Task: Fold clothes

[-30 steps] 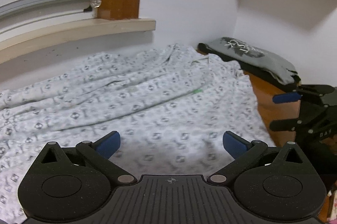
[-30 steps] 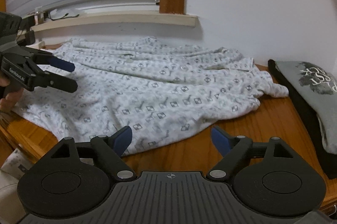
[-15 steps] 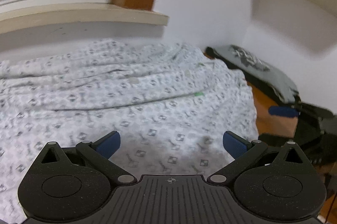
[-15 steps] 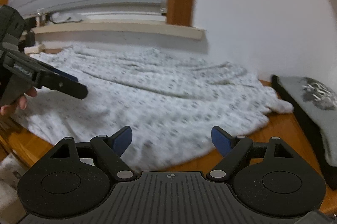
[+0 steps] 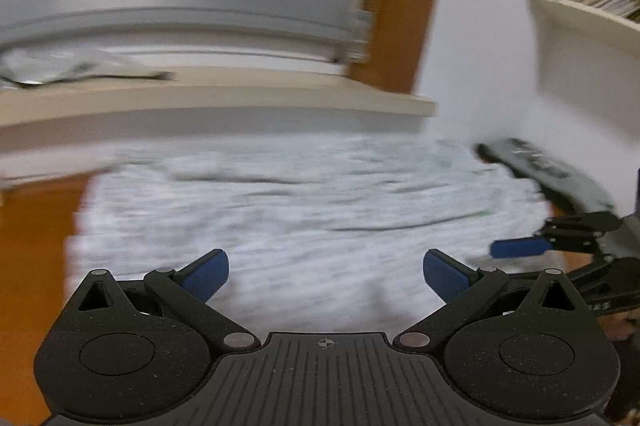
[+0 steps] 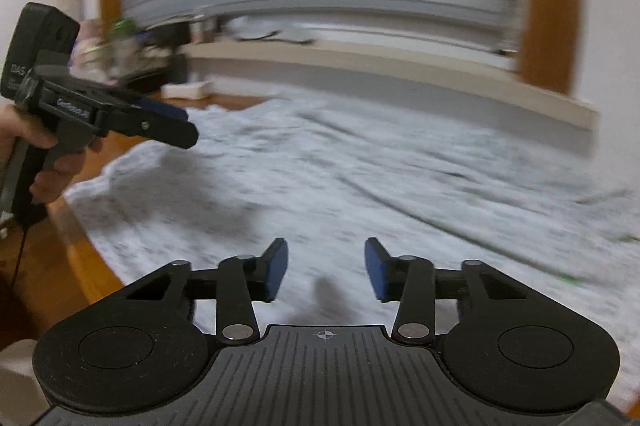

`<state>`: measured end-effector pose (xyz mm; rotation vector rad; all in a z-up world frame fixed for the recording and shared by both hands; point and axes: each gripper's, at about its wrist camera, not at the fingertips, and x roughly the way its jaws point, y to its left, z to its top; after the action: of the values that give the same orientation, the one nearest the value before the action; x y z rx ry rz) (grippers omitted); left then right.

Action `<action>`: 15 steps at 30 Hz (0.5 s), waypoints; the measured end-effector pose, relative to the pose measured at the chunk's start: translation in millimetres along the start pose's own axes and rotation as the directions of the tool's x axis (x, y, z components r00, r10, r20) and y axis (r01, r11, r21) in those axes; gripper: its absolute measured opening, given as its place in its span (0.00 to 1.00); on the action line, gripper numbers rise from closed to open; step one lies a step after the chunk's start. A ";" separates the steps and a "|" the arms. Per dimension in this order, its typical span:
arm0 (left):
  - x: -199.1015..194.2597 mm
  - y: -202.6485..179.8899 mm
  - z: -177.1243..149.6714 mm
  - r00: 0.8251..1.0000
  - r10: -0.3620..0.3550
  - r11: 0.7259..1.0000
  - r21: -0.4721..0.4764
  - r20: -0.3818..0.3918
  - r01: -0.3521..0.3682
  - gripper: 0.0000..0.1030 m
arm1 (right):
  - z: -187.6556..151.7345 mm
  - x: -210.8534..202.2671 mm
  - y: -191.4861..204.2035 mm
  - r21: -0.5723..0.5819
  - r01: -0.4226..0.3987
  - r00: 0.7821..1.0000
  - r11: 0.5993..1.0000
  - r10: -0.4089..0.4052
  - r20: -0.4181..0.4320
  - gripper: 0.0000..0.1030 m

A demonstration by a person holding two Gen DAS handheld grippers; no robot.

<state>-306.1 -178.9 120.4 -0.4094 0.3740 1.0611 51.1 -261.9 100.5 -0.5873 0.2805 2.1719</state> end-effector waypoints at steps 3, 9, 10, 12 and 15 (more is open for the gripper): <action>-18.3 27.4 -9.0 0.999 0.045 0.998 -0.032 0.005 -0.045 1.00 | 9.6 22.5 29.0 -0.036 -0.078 0.997 0.996 0.078 -0.017 0.36; -46.2 70.8 -22.2 0.997 0.076 0.987 -0.141 0.031 -0.071 0.96 | 25.0 60.0 86.3 -0.111 -0.210 0.977 0.971 0.203 -0.072 0.36; -48.8 74.1 -23.6 0.996 0.083 0.987 -0.142 0.031 -0.078 0.96 | 27.2 65.2 94.5 -0.123 -0.227 0.973 0.966 0.218 -0.081 0.36; -52.6 78.5 -26.0 0.995 0.095 0.986 -0.143 0.031 -0.090 0.92 | 31.2 72.3 106.4 -0.142 -0.250 0.967 0.958 0.239 -0.090 0.36; -54.7 81.0 -28.3 0.993 0.109 0.984 -0.145 0.035 -0.103 0.89 | 35.7 80.1 120.7 -0.162 -0.276 0.960 0.947 0.261 -0.105 0.38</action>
<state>-405.3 -199.6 110.9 -0.4981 0.2845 1.2035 -97.6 -267.6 90.6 -0.7778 0.2246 2.4565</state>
